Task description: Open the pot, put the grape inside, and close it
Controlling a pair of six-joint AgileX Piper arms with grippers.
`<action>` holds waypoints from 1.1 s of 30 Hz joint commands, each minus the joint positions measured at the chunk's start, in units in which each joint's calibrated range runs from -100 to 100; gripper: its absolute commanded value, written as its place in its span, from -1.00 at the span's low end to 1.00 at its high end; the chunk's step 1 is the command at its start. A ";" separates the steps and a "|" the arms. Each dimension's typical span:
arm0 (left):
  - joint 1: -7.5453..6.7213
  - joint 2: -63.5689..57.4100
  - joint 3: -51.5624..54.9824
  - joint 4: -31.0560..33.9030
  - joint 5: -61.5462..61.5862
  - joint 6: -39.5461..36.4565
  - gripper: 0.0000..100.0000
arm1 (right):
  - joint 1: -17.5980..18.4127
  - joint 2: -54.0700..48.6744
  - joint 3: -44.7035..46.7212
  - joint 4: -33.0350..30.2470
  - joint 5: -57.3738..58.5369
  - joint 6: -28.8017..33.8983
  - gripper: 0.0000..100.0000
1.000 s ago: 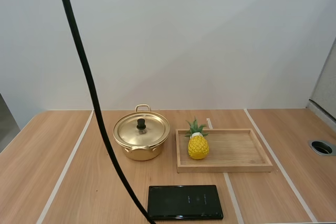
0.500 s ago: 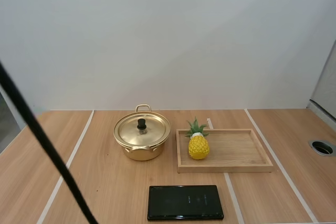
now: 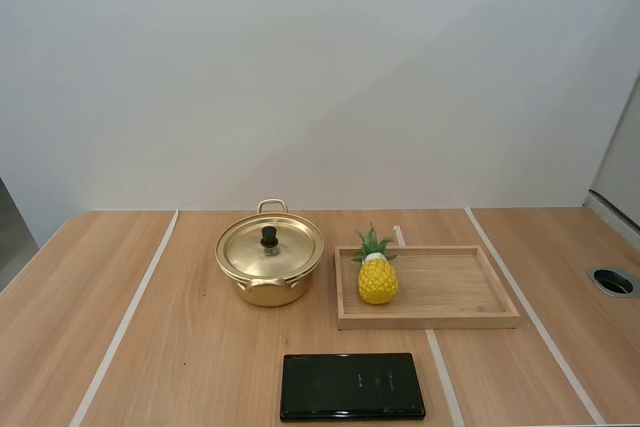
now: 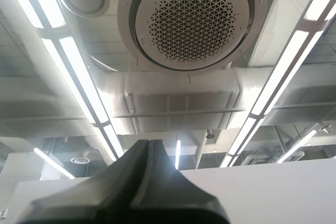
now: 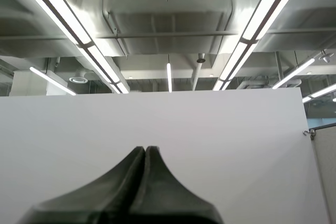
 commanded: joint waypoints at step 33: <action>-0.18 -3.52 51.14 8.74 1.02 -2.53 -1.00 | -0.17 0.64 55.31 -8.48 -20.12 -0.08 -1.00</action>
